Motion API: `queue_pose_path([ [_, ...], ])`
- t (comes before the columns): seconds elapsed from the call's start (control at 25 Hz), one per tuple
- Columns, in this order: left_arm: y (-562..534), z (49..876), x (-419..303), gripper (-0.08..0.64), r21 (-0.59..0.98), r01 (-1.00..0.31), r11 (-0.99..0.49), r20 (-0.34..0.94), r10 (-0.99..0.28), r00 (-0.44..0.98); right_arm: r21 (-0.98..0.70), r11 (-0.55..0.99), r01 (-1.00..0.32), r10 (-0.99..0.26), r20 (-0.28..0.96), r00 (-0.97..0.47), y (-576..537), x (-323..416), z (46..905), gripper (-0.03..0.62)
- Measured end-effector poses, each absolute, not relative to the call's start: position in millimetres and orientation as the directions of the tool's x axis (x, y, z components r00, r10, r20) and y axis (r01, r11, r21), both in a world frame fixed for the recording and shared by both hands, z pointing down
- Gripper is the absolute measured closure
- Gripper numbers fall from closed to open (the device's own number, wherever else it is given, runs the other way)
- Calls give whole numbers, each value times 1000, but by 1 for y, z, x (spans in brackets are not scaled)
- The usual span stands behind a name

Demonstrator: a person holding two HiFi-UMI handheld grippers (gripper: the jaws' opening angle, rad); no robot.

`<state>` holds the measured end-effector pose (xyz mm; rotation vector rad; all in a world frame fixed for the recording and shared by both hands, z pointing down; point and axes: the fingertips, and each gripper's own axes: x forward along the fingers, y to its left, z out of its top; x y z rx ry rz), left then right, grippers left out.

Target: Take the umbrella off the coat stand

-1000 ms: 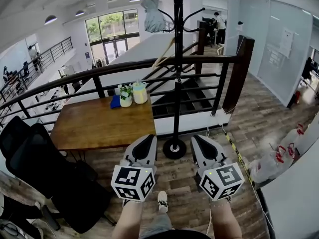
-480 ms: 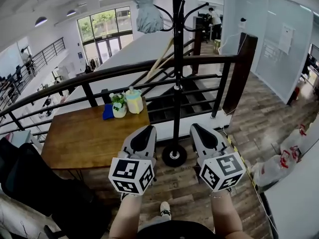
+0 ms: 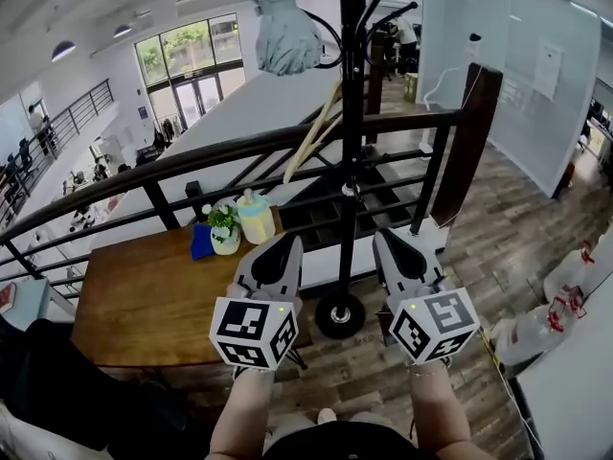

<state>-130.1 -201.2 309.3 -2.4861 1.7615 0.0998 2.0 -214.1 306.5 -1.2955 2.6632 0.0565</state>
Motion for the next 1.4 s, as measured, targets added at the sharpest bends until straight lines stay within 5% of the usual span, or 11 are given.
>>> queue_pose_path([
  [0.68, -270, 284, -149, 532, -34, -958, -285, -123, -950, 287, -44, 654, -755, -747, -197, -635, -293, -18, 281, 563],
  [1.4, -325, 216, -176, 532, -61, -978, -202, -288, -934, 211, 39, 764, -644, -596, -341, -727, -356, -62, 214, 563],
])
